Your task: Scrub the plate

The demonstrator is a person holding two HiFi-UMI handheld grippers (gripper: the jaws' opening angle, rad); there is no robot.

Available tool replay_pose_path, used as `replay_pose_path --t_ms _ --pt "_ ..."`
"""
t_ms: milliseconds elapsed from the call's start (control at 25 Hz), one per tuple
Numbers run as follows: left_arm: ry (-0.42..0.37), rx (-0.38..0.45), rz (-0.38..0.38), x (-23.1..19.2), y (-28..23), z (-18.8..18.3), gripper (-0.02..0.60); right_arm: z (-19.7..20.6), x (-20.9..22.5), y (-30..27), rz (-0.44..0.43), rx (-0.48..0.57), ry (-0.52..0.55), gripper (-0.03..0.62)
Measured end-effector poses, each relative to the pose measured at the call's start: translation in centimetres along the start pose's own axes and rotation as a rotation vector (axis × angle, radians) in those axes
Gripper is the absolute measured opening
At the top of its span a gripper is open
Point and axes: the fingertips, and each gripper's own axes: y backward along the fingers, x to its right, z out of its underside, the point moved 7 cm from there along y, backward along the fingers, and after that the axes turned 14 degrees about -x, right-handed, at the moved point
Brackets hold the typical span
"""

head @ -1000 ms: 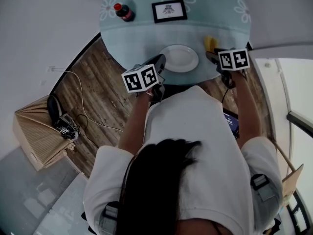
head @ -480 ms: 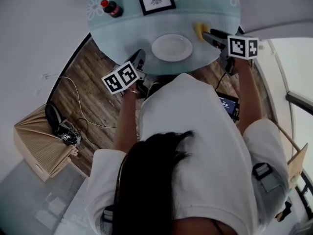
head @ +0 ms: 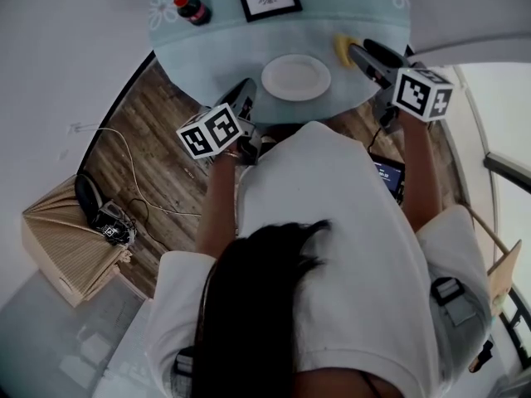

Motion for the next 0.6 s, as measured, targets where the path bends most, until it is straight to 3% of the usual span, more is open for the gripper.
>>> replay_pose_path --t_ms 80,160,200,600 --pt "-0.031 0.02 0.003 0.8 0.3 -0.4 0.012 0.2 -0.8 0.2 0.053 0.017 0.033 0.199" --pt "-0.073 0.045 -0.007 1.6 0.7 -0.9 0.012 0.7 -1.6 0.2 0.114 0.026 0.072 0.1" --pt "-0.093 0.056 -0.01 1.9 0.9 -1.1 0.012 0.9 -1.8 0.2 0.134 0.032 0.083 0.089" --pt "-0.195 0.133 0.026 5.0 3.0 -1.9 0.012 3.5 -3.7 0.0 0.205 0.11 -0.008 0.048"
